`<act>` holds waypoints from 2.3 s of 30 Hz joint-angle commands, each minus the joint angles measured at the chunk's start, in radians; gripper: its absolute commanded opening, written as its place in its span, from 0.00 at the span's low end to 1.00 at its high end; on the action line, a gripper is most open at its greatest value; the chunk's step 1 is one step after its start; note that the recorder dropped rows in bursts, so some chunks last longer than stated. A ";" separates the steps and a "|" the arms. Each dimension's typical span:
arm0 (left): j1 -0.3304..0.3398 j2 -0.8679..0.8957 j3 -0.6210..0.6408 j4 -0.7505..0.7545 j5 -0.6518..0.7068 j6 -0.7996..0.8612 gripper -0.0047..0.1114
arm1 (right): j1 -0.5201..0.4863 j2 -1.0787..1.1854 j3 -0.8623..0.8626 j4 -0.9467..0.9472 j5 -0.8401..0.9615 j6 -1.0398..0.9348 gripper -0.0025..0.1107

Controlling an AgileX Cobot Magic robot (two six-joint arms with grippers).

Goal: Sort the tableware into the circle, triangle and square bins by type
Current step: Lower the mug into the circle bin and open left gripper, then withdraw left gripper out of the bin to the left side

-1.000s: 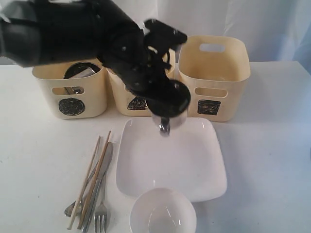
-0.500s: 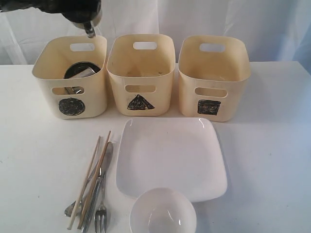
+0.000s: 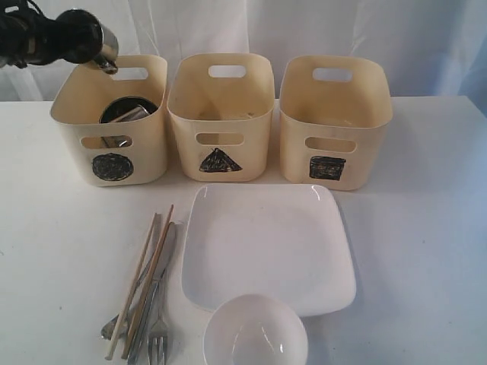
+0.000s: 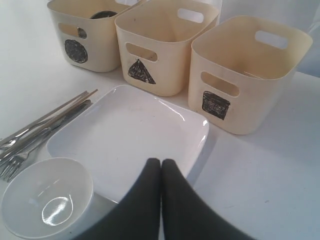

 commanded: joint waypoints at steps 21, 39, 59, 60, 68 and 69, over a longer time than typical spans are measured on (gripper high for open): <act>0.009 -0.126 0.004 0.743 -0.585 -0.740 0.04 | -0.006 -0.004 0.004 -0.013 -0.001 0.005 0.02; -0.103 -0.258 0.451 0.743 -0.867 -0.584 0.04 | -0.006 -0.004 0.004 -0.013 -0.001 0.005 0.02; -0.472 -0.402 0.795 0.732 -0.265 -0.511 0.04 | -0.006 0.084 0.227 -0.013 -0.461 0.204 0.02; -0.472 -0.402 0.795 0.726 -0.253 -0.511 0.04 | -0.006 0.086 0.233 -0.013 -0.463 0.204 0.02; -0.467 -0.417 0.795 0.686 -0.174 -0.600 0.04 | -0.006 0.086 0.225 -0.008 -0.550 0.296 0.02; -0.467 -0.426 0.797 0.686 -0.142 -0.609 0.04 | -0.006 0.086 0.224 -0.008 -0.548 0.321 0.02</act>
